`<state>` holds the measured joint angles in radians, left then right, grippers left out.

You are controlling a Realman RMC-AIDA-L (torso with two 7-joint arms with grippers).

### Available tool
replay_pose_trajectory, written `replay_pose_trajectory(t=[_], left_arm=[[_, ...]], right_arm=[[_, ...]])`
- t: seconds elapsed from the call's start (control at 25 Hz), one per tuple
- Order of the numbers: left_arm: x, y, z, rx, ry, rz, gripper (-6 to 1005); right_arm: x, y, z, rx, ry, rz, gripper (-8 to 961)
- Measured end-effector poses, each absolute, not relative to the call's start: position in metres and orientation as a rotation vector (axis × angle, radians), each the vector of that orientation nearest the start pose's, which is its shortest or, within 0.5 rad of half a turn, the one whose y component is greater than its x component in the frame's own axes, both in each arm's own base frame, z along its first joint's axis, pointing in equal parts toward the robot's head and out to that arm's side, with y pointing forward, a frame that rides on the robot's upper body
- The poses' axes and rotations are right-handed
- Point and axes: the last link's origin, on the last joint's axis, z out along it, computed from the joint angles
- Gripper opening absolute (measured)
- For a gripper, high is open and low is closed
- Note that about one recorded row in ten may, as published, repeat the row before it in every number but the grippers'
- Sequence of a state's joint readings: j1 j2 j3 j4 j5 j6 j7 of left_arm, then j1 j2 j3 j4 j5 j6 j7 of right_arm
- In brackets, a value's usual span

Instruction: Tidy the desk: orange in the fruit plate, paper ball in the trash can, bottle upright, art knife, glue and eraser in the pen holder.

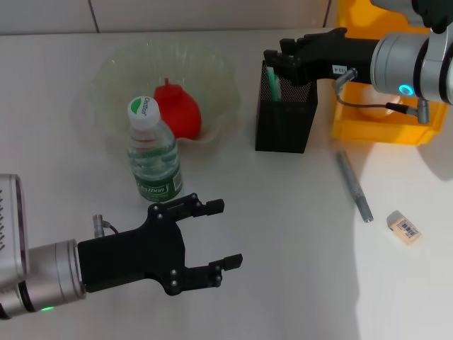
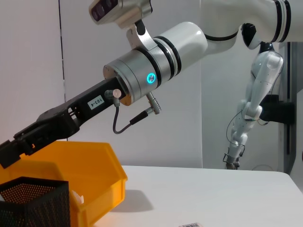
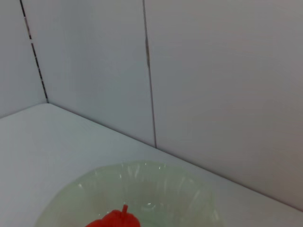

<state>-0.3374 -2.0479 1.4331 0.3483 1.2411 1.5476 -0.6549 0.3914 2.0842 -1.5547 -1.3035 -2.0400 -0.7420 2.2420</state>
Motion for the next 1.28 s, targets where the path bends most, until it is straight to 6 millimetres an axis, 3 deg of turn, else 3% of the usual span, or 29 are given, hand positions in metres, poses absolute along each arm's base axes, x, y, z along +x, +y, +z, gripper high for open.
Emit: replay_pose_trajectory(t=[0.32, 0.36, 0.4, 0.44, 0.48, 0.52, 0.56, 0.6, 0.84, 1.28], left_arm=[[-0.273, 0.238, -0.067, -2.731, -0.108, -0.966, 783], [-0.273, 0.237, -0.067, -2.731, -0.109, -0.967, 783], [-0.273, 0.237, -0.067, -2.731, -0.108, -0.968, 783], [-0.273, 0.238, -0.067, -2.732, -0.106, -0.969, 783], [-0.272, 0.238, -0.067, -2.736, -0.100, -0.971, 783], [-0.272, 0.238, -0.067, -2.736, -0.100, -0.971, 783], [-0.271, 0.239, -0.068, -2.738, -0.096, -0.972, 783], [-0.270, 0.239, -0.068, -2.742, -0.090, -0.974, 783], [-0.266, 0.243, -0.068, -2.743, -0.069, -0.972, 783], [-0.266, 0.240, -0.071, -2.744, -0.080, -0.976, 783]], right_arm=[[0.151, 0.368, -0.014, -2.461, 0.700, 0.395, 348], [0.148, 0.358, 0.000, -2.475, 0.771, 0.344, 375], [0.148, 0.358, 0.000, -2.475, 0.771, 0.344, 401], [0.148, 0.354, 0.009, -2.469, 0.798, 0.297, 428], [0.152, 0.344, 0.021, -2.446, 0.872, 0.145, 454], [0.152, 0.344, 0.021, -2.446, 0.872, 0.145, 481], [0.160, 0.332, 0.028, -2.405, 0.965, -0.072, 507], [0.163, 0.327, 0.030, -2.379, 1.014, -0.173, 542], [0.179, 0.297, 0.018, -2.318, 1.137, -0.578, 730], [0.203, 0.292, 0.013, -2.277, 1.238, -0.682, 725]])
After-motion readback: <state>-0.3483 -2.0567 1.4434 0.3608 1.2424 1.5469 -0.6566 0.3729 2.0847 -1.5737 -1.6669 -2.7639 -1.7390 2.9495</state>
